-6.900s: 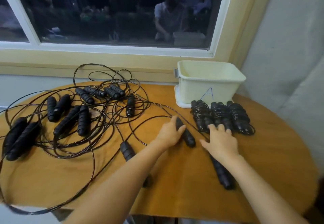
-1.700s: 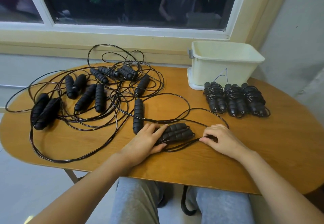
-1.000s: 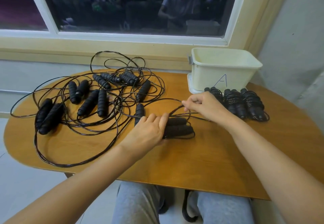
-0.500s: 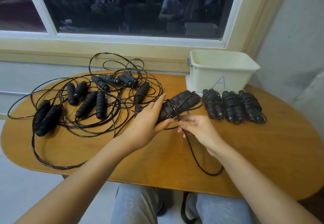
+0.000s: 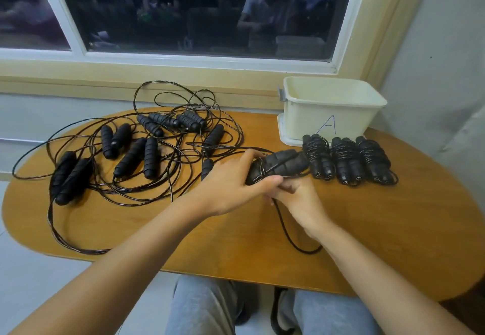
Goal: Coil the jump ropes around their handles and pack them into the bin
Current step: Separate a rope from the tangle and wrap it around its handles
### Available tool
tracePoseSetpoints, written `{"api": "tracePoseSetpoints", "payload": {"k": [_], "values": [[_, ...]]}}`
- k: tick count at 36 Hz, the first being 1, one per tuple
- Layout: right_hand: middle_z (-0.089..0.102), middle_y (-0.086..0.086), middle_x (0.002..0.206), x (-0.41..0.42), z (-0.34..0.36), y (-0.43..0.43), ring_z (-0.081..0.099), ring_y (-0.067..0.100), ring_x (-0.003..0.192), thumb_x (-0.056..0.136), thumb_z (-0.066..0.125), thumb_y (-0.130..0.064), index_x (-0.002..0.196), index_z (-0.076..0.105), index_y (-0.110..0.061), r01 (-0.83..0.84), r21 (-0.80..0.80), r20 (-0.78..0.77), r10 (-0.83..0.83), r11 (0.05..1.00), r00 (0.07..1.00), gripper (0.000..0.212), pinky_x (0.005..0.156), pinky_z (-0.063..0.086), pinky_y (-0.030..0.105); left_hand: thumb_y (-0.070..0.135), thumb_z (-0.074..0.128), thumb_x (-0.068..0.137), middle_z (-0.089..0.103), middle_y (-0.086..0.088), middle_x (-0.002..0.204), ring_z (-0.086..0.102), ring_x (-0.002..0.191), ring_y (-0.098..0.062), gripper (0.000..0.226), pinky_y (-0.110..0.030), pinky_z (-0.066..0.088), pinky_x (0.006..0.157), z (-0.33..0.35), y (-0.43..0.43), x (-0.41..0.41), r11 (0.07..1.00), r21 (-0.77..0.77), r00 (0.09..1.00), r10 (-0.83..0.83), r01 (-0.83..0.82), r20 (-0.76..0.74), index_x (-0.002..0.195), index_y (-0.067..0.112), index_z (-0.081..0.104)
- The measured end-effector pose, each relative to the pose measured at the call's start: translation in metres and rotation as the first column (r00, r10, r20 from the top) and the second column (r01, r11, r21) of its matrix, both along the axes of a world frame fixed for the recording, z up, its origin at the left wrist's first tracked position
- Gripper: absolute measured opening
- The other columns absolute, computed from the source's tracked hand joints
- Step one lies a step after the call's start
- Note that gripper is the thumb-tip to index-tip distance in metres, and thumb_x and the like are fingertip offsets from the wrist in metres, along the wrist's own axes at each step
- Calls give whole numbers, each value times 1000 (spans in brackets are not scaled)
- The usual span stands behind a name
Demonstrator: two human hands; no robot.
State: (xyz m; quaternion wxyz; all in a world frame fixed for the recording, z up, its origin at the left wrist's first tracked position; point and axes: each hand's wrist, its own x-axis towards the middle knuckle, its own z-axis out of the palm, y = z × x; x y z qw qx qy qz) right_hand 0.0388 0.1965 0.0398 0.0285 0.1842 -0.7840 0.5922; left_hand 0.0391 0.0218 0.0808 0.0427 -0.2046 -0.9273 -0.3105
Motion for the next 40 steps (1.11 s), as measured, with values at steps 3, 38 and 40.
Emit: {"api": "tracePoseSetpoints", "payload": {"k": [3,38,40], "values": [[70,-22,71,1,-5,1,65,-1,74,91,64,-3,64,70,-30,23,34,-8,-23,999,1000,39,70,47,9,72,47,82,58,14,81,53,72,2,68,-18,36,59,3,3,-2,995,-102,999,15,-19,-41,127,21,43],[28,0,52,-76,22,67,25,13,45,95,60,-23,61,64,-16,-252,169,376,174,953,910,35,56,45,11,74,56,75,68,1,102,64,88,-14,76,-20,43,74,-3,-20,-10,968,-221,836,-220,122,-503,123,18,40],[28,1,51,-84,31,60,24,14,46,96,62,-27,64,64,-15,-233,247,360,134,940,923,35,57,46,11,73,56,77,67,-1,99,62,85,-15,73,-22,40,75,-6,-14,-10,944,-294,800,-289,149,-525,118,14,41]]}}
